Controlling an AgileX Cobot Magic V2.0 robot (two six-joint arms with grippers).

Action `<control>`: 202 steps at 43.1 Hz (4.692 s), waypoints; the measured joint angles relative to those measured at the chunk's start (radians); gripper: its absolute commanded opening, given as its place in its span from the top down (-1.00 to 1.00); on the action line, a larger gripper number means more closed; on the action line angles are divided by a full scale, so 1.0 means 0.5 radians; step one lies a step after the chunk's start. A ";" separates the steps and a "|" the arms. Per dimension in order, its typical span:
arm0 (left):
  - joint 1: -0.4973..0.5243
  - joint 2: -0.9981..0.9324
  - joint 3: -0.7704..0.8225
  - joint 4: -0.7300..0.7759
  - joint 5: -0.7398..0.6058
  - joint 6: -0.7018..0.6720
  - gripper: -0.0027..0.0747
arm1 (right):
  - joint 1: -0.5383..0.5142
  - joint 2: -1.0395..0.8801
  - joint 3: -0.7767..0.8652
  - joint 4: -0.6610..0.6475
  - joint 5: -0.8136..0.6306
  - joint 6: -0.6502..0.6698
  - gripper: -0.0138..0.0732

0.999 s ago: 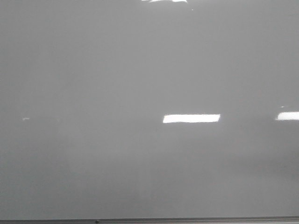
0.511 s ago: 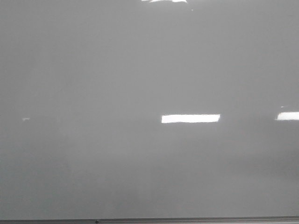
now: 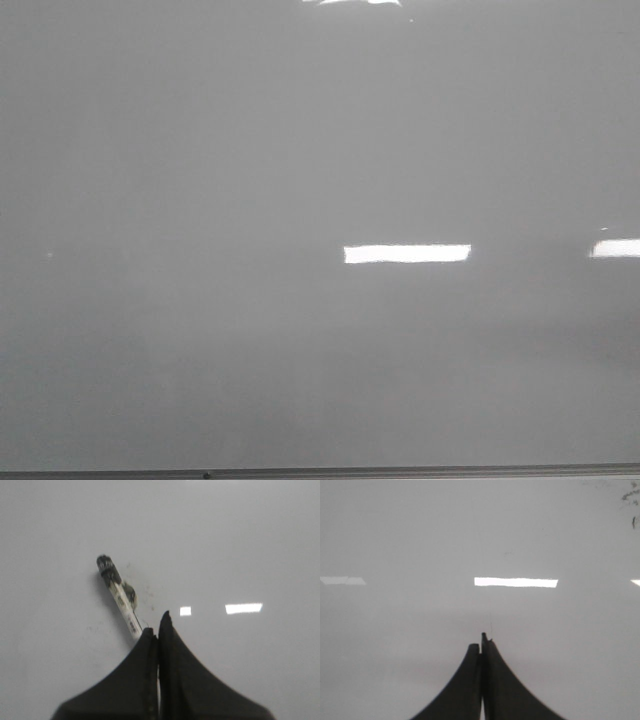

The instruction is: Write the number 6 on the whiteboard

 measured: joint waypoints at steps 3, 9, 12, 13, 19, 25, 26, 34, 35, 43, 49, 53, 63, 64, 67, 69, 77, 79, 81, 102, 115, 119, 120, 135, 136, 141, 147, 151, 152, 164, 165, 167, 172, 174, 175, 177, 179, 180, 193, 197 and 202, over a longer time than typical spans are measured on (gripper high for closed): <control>0.000 0.000 -0.033 0.003 -0.061 0.000 0.98 | 0.000 0.000 -0.054 0.000 0.022 0.000 0.84; 0.000 0.035 -0.284 0.008 0.018 0.000 0.98 | 0.000 0.018 -0.316 0.014 0.140 0.012 0.82; 0.000 0.142 -0.445 0.008 0.103 0.000 0.98 | 0.000 0.094 -0.447 0.059 0.188 0.025 0.82; 0.000 0.185 -0.475 0.008 0.131 0.000 0.98 | 0.000 0.141 -0.500 0.073 0.203 0.025 0.82; 0.000 0.505 -0.704 0.027 0.324 0.000 0.98 | 0.000 0.406 -0.676 0.103 0.220 0.029 0.82; 0.000 0.728 -0.789 0.027 0.411 0.000 0.98 | 0.000 0.579 -0.728 0.106 0.204 0.033 0.77; 0.000 0.743 -0.793 0.027 0.415 0.000 0.97 | 0.000 0.598 -0.728 0.106 0.200 0.033 0.73; 0.000 0.767 -0.793 0.027 0.420 0.000 0.21 | 0.000 0.617 -0.728 0.106 0.151 0.033 0.00; 0.000 0.767 -0.793 0.027 0.420 0.000 0.05 | 0.000 0.617 -0.728 0.106 0.145 0.033 -0.10; 0.000 0.767 -0.793 0.027 0.420 0.000 -0.70 | 0.000 0.617 -0.728 0.106 0.144 0.033 -0.47; 0.000 0.771 -0.793 0.027 0.420 -0.004 -0.64 | 0.000 0.617 -0.728 0.106 0.141 0.033 -0.46; 0.000 0.844 -0.793 -0.030 0.420 -0.080 -0.57 | 0.000 0.617 -0.728 0.106 0.141 0.033 -0.46; 0.153 1.382 -0.810 -0.062 0.328 -0.392 -0.55 | 0.000 0.617 -0.728 0.107 0.141 0.033 -0.46; 0.175 1.467 -0.818 -0.068 0.307 -0.413 -0.55 | 0.000 0.617 -0.728 0.107 0.141 0.033 -0.46; 0.228 1.655 -0.849 -0.069 0.267 -0.438 -0.55 | 0.000 0.617 -0.728 0.107 0.141 0.033 -0.46; 0.240 1.801 -0.877 -0.069 0.238 -0.452 -0.55 | 0.000 0.617 -0.728 0.107 0.141 0.033 -0.46; 0.245 2.282 -1.041 -0.072 0.079 -0.464 -0.53 | 0.000 0.617 -0.728 0.107 0.141 0.037 -0.46; 0.245 2.370 -1.088 -0.072 0.049 -0.468 -0.51 | 0.000 0.617 -0.728 0.107 0.141 0.037 -0.46; 0.245 2.464 -1.126 -0.072 0.025 -0.468 -0.47 | 0.000 0.617 -0.728 0.107 0.141 0.037 -0.46; 0.245 2.929 -1.310 -0.072 -0.230 -0.471 0.26 | 0.000 0.617 -0.728 0.107 0.144 0.037 -0.46; 0.245 2.929 -1.317 -0.065 -0.183 -0.471 0.98 | 0.000 0.617 -0.728 0.107 0.144 0.037 -0.46; 0.230 2.904 -1.350 -0.008 -0.043 -0.471 0.98 | 0.000 0.617 -0.728 0.107 0.144 0.037 -0.46; 0.214 2.885 -1.356 0.016 -0.002 -0.471 0.98 | 0.000 0.617 -0.728 0.107 0.144 0.037 -0.46; -0.422 2.736 -1.816 0.286 0.995 0.019 0.98 | 0.061 0.749 -0.813 0.107 0.408 0.026 -0.46; -0.484 2.736 -1.845 0.290 1.050 0.056 0.98 | 0.079 0.777 -0.826 0.107 0.444 0.018 -0.46; -0.799 2.736 -1.973 0.289 1.246 0.312 0.98 | 0.201 0.965 -0.945 0.107 0.619 -0.066 -0.46; -1.206 2.732 -2.054 0.289 1.294 0.612 0.98 | 0.459 1.212 -1.093 0.158 0.776 -0.267 -0.46; -1.428 2.728 -2.061 0.289 1.302 0.771 0.98 | 0.659 1.364 -1.191 0.237 0.850 -0.400 -0.46; -1.496 2.723 -2.061 0.289 1.302 0.807 0.98 | 0.706 1.407 -1.220 0.264 0.869 -0.447 -0.46; -1.997 2.676 -2.061 0.289 1.275 0.942 0.98 | 1.263 1.725 -1.490 0.359 0.954 -0.834 -0.46; -2.020 2.672 -2.061 0.289 1.270 0.940 0.98 | 1.299 1.746 -1.507 0.359 0.958 -0.847 -0.46; -2.069 2.657 -2.061 0.289 1.246 0.943 0.98 | 1.352 1.792 -1.546 0.363 0.958 -0.861 -0.46; -2.150 2.632 -2.064 0.290 1.202 0.943 0.98 | 1.440 1.891 -1.605 0.363 0.958 -0.878 -0.46; -2.162 2.629 -2.062 0.290 1.193 0.943 0.98 | 1.468 1.915 -1.631 0.363 0.958 -0.881 -0.46; -2.171 2.629 -2.062 0.290 1.194 0.943 0.98 | 1.482 1.927 -1.633 0.363 0.958 -0.881 -0.46; -2.176 2.629 -2.062 0.290 1.191 0.943 0.98 | 1.503 1.943 -1.649 0.363 0.958 -0.881 -0.46; -2.176 2.629 -2.062 0.290 1.191 0.943 0.98 | 1.520 1.952 -1.657 0.363 0.953 -0.881 -0.46; -2.177 2.629 -2.062 0.290 1.191 0.943 0.98 | 1.530 1.956 -1.662 0.367 0.953 -0.881 -0.46; -2.177 2.629 -2.062 0.290 1.191 0.943 0.98 | 1.559 1.956 -1.670 0.385 0.953 -0.882 0.25; -2.181 2.629 -2.062 0.290 1.200 0.943 0.98 | 1.559 1.956 -1.670 0.386 0.953 -0.882 0.49; -2.185 2.629 -2.062 0.294 1.204 0.951 0.98 | 1.559 1.956 -1.670 0.386 0.957 -0.882 0.82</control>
